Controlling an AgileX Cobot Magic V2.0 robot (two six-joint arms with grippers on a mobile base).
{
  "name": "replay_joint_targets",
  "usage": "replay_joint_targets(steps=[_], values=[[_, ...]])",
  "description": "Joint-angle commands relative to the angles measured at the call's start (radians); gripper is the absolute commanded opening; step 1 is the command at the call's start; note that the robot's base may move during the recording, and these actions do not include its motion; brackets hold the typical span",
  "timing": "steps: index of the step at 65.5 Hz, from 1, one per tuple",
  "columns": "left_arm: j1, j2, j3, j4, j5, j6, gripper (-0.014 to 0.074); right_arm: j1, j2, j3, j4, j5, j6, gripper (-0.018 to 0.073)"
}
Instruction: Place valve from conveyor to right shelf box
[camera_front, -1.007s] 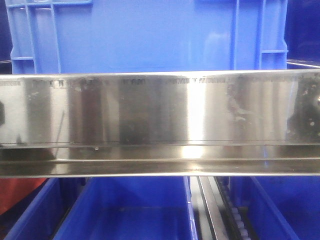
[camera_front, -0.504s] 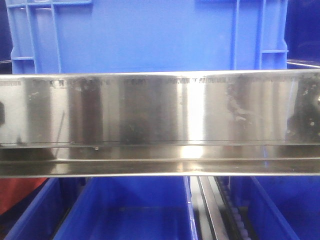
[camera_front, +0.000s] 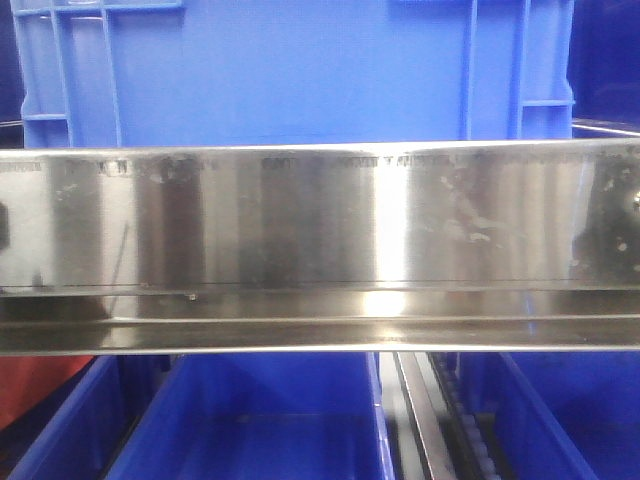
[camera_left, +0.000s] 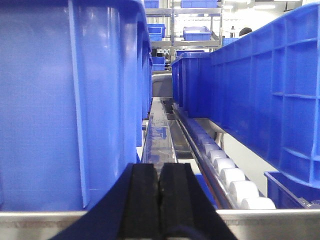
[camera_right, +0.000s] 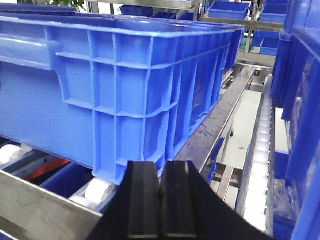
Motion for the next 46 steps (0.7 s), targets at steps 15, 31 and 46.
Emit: replay_joint_targets(steps=[15, 31, 46], values=[[0.005, -0.005, -0.002, -0.008, -0.020, -0.007, -0.0111, -0.222, -0.140, 0.118, 0.008, -0.094, -0.001, -0.0159], [0.005, -0.005, -0.002, -0.008, -0.020, -0.007, -0.0111, -0.388, -0.248, 0.243, 0.003, -0.127, 0.043, -0.0159], [0.005, -0.005, -0.002, -0.008, -0.020, -0.007, -0.0111, -0.405, -0.266, 0.358, -0.033, -0.269, 0.043, -0.0159]])
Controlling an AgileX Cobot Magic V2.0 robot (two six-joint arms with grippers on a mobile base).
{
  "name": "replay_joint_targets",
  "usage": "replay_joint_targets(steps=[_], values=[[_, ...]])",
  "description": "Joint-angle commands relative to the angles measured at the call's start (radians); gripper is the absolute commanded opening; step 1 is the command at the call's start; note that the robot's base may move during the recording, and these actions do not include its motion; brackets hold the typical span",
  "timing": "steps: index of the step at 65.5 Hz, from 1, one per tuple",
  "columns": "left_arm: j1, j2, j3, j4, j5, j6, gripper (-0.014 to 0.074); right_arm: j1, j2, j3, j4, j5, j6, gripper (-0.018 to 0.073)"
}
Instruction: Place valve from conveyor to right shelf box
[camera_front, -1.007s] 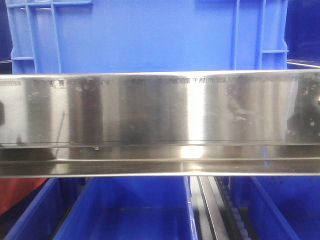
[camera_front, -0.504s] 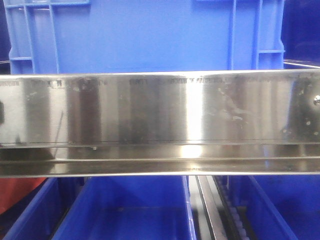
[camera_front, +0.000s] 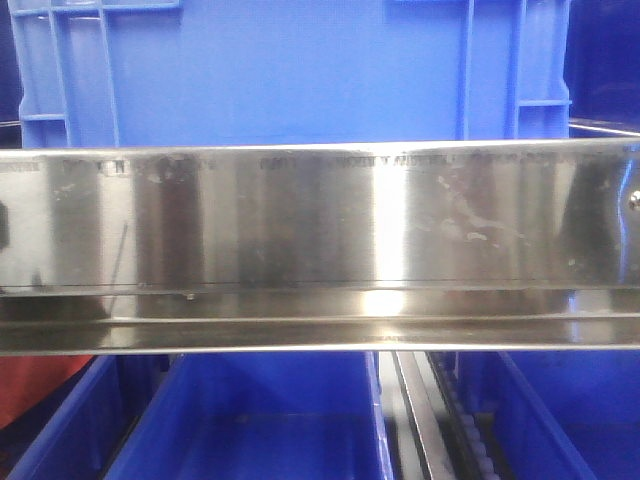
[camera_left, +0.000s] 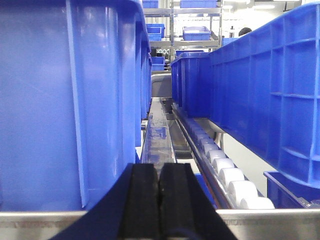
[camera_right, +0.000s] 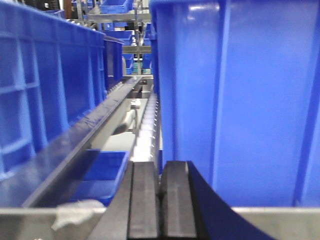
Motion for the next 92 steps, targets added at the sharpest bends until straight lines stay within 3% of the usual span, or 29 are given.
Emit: replay_joint_targets(steps=[1, 8, 92], values=[[0.005, -0.005, -0.002, -0.008, -0.020, -0.007, -0.0111, -0.007, -0.005, 0.056, -0.021, -0.113, 0.002, -0.0159], [0.005, -0.005, -0.002, -0.008, -0.020, -0.007, -0.0111, -0.007, -0.005, 0.084, -0.021, -0.203, 0.002, -0.0159], [0.005, -0.005, -0.002, -0.008, -0.020, -0.007, -0.0111, -0.007, -0.005, 0.084, -0.027, -0.177, 0.002, -0.0159]])
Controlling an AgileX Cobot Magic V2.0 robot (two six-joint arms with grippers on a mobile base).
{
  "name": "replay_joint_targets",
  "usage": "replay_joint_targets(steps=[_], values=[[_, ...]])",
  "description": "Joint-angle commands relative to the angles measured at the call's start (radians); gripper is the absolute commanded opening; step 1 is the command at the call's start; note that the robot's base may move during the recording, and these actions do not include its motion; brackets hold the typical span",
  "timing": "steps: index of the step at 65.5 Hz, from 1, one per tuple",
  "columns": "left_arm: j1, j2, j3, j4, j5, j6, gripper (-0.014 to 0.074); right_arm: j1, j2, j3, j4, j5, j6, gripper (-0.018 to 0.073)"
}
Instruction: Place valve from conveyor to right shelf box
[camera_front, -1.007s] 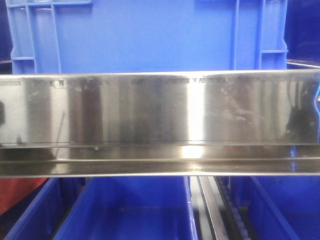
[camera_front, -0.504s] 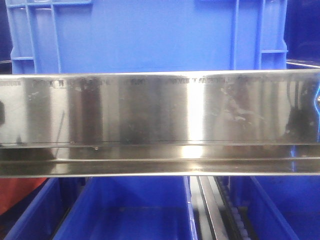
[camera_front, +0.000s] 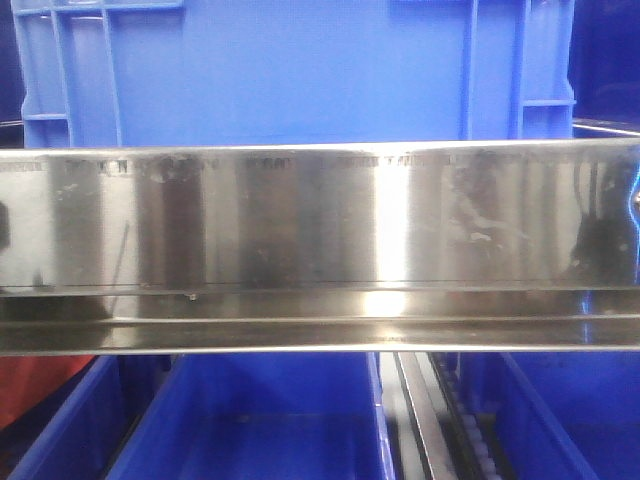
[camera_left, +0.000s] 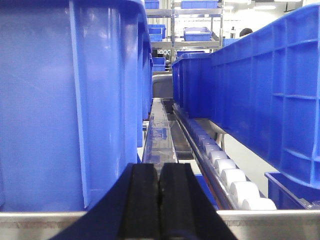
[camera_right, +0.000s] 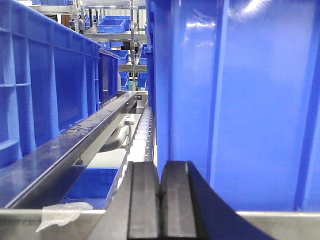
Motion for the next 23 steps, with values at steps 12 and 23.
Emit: replay_joint_targets(steps=[12, 23], values=[[0.005, -0.005, -0.002, -0.008, -0.017, -0.007, -0.0111, -0.004, -0.003, 0.004, -0.006, -0.026, 0.001, -0.0159], [0.005, -0.005, -0.002, -0.008, -0.017, -0.007, -0.0111, -0.004, -0.003, 0.004, -0.006, -0.026, 0.001, -0.0159]])
